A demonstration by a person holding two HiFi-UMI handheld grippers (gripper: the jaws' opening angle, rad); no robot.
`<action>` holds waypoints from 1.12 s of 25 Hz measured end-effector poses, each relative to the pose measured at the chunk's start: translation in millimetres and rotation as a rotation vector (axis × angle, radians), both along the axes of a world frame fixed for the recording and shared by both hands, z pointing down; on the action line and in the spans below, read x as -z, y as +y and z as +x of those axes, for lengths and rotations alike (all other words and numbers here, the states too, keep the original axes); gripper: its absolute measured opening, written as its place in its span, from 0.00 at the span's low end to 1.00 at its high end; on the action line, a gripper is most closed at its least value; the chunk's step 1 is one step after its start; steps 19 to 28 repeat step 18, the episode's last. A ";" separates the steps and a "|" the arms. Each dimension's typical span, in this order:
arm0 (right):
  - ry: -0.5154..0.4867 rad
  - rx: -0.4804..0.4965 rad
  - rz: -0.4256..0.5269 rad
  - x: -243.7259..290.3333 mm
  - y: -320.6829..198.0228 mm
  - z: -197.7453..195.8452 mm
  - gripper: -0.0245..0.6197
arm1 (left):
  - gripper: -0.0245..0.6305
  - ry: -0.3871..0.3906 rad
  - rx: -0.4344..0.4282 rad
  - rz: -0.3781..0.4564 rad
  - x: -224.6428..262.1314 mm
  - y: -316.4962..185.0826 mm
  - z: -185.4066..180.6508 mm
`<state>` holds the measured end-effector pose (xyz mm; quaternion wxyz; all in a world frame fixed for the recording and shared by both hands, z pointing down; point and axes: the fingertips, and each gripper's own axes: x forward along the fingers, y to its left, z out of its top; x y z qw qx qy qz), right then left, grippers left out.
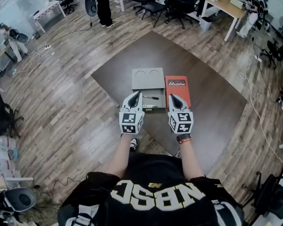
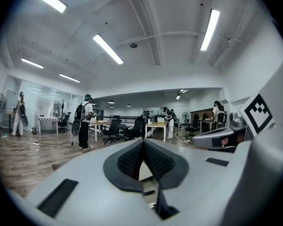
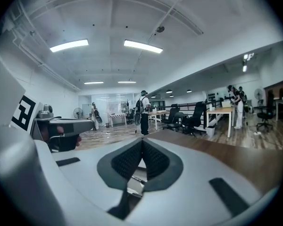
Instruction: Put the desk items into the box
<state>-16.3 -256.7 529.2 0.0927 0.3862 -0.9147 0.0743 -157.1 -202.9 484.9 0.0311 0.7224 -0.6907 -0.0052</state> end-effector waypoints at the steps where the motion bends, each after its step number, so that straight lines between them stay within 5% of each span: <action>1: 0.000 0.004 -0.002 -0.8 2.2 2.6 0.05 | 0.06 0.001 -0.002 -0.001 -0.6 1.1 5.0; 10: -0.011 0.063 -0.061 -16.0 8.1 7.1 0.05 | 0.06 -0.011 0.022 0.012 -12.1 1.9 23.1; 18: 0.028 0.094 -0.074 -24.1 -2.0 -23.6 0.05 | 0.06 0.007 0.059 -0.020 -24.5 -11.0 -10.6; 28: 0.028 0.094 -0.074 -24.1 -2.0 -23.6 0.05 | 0.06 0.007 0.059 -0.020 -24.5 -11.0 -10.6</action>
